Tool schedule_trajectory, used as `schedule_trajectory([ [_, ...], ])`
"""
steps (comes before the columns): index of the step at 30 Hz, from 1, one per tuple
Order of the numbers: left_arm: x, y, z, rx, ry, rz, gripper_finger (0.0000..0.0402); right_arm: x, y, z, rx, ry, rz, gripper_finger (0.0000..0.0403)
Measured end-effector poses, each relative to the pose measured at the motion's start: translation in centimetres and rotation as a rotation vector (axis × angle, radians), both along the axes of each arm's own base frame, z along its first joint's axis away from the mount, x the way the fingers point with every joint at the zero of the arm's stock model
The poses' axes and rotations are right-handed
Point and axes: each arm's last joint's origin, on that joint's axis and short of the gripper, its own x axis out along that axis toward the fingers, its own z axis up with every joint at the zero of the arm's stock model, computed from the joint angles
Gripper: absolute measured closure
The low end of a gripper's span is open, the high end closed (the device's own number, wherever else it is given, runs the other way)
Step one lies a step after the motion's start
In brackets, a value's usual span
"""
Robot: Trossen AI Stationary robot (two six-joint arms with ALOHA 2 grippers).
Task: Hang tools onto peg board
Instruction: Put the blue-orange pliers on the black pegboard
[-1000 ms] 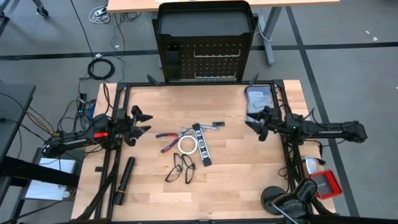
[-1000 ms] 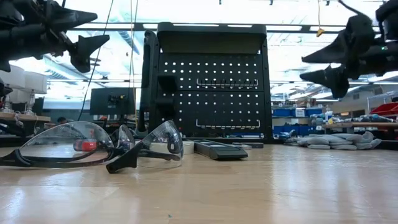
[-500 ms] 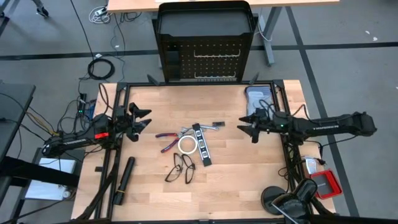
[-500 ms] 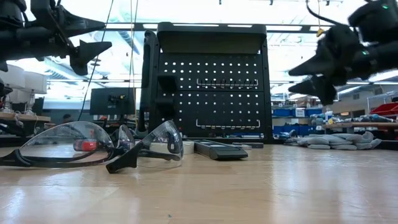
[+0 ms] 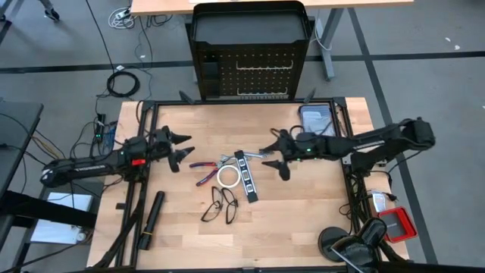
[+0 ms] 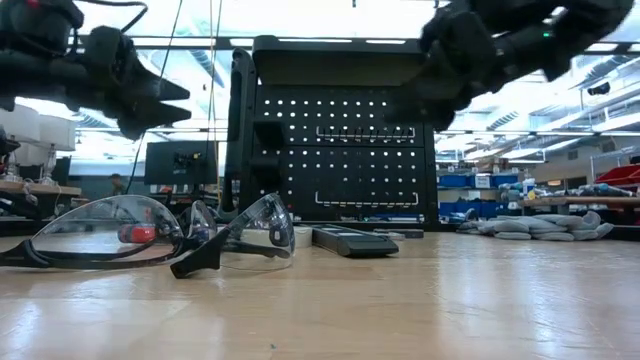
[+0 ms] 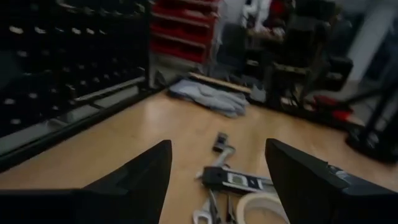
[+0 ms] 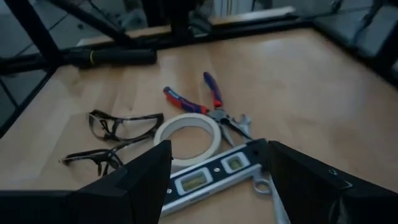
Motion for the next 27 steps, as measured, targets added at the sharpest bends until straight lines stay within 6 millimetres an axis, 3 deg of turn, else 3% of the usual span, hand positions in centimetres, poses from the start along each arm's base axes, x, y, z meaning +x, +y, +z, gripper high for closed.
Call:
schedule_trajectory([
  [7, 1.9, 0.1, 0.2, -0.002, 0.146, -0.108, 0.0144, 2.8, 0.1, -1.5, 0.029, 0.086, 0.071, 0.0133],
  [14, 3.0, 0.2, -1.3, -0.178, 0.366, -0.141, 0.0173, 4.2, 0.1, -2.8, 0.024, 0.246, 0.08, 0.0133],
  [20, 3.4, 0.4, -3.1, -0.254, 0.572, -0.089, 0.0183, 4.7, -0.1, -2.6, -0.054, 0.235, 0.117, 0.0133],
  [27, 5.0, 1.0, -3.6, -0.165, 0.766, -0.025, 0.0183, 4.6, -0.9, -2.1, -0.105, 0.211, 0.113, 0.0133],
])
